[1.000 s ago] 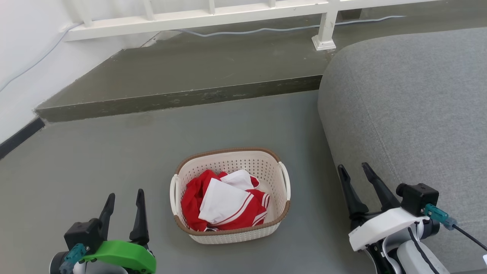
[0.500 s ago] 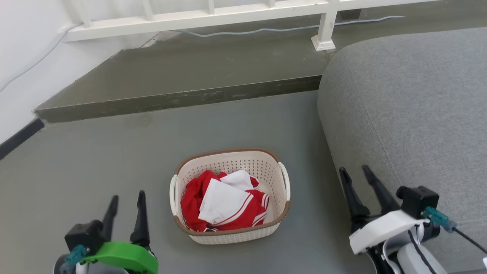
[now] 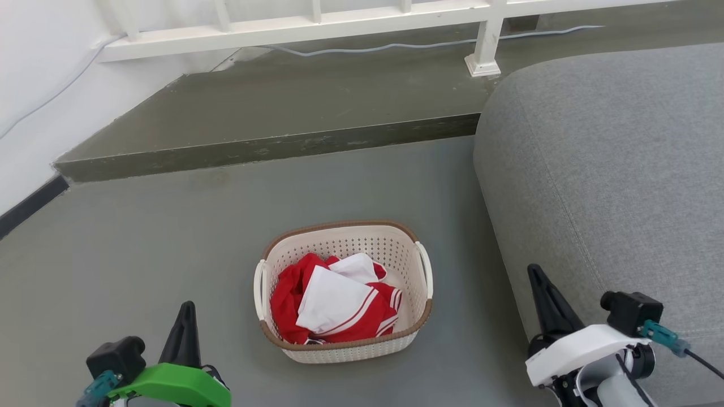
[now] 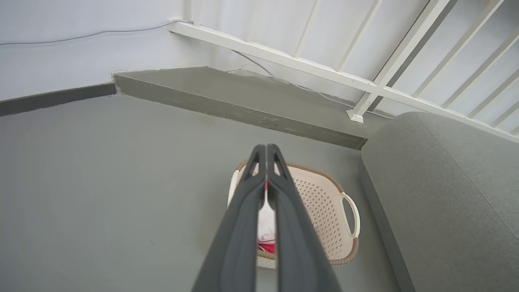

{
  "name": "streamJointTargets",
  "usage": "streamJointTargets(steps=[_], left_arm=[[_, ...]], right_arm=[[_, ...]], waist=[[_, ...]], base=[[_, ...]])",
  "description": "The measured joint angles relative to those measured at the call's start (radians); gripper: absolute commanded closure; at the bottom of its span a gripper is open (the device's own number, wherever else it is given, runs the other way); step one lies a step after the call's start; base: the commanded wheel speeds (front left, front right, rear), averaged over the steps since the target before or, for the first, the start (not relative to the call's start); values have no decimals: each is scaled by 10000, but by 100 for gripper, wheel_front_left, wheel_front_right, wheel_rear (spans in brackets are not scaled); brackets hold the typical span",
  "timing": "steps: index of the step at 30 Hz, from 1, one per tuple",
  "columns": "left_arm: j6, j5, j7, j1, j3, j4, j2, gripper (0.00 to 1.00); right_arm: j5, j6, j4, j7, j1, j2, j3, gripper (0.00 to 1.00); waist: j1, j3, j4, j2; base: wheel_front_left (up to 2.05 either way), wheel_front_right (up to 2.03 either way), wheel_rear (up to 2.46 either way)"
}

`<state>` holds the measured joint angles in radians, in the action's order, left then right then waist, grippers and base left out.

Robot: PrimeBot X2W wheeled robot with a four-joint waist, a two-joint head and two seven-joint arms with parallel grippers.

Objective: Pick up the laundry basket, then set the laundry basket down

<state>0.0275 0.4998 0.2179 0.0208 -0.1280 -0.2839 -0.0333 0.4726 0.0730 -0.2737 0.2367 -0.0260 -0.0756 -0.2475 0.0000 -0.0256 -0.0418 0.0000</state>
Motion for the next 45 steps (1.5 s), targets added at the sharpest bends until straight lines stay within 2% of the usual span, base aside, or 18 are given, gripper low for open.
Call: streamJointTargets(steps=[6, 45], left_arm=[[17, 1011, -238, -1, 77, -4, 0, 100], [443, 5584, -1657, -218, 986, 2, 0, 100]], right_arm=[[1012, 8, 31, -194, 2, 29, 224, 100], [5944, 157, 67, -1597, 240, 79, 1701, 100]], waist=[[0, 14, 29, 0], [0, 112, 217, 0]], base=[[0, 0, 0], [0, 0, 0]])
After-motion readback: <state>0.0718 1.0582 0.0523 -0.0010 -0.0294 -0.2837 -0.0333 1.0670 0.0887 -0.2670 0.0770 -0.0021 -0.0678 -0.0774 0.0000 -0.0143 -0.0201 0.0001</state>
